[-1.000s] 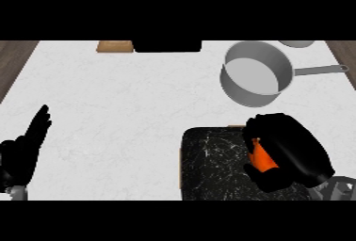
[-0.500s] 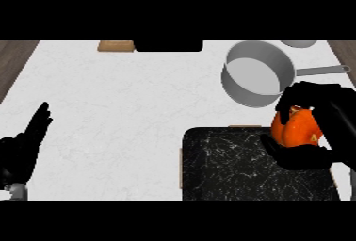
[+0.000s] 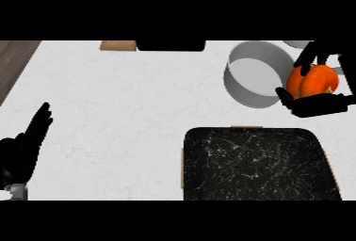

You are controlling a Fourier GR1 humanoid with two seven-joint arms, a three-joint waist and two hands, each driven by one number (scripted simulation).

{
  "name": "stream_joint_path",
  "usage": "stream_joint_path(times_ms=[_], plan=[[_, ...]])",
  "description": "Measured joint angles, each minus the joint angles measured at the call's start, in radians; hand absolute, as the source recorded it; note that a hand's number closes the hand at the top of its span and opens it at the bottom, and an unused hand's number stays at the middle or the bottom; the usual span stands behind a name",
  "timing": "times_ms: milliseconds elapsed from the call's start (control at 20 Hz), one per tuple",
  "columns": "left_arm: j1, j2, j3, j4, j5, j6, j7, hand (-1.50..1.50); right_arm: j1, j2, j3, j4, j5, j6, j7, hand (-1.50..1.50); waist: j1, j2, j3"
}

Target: Pick the squash from the tray and place it in the pot

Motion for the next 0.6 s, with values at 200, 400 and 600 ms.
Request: stream_joint_path(times_ms=[200,400,600], plan=[[-0.004,-0.007,0.001,0.001,-0.012,-0.007,0.002,0.0,-0.125,0.003,-0.04,0.209,0.006,0.0,-0.087,1.5,0.004,0.001,0.0],[0.01,-0.016,0.002,-0.011,-0.016,-0.014,-0.005,0.0,-0.253,-0.001,-0.062,0.43,0.041,-0.02,-0.178,1.5,0.013,0.003,0.0],[-0.027,-0.019,0.002,0.01,-0.024,-0.02,0.0,0.0,-0.37,0.028,-0.058,0.662,0.093,-0.074,-0.277,1.5,0.02,0.007,0.0]])
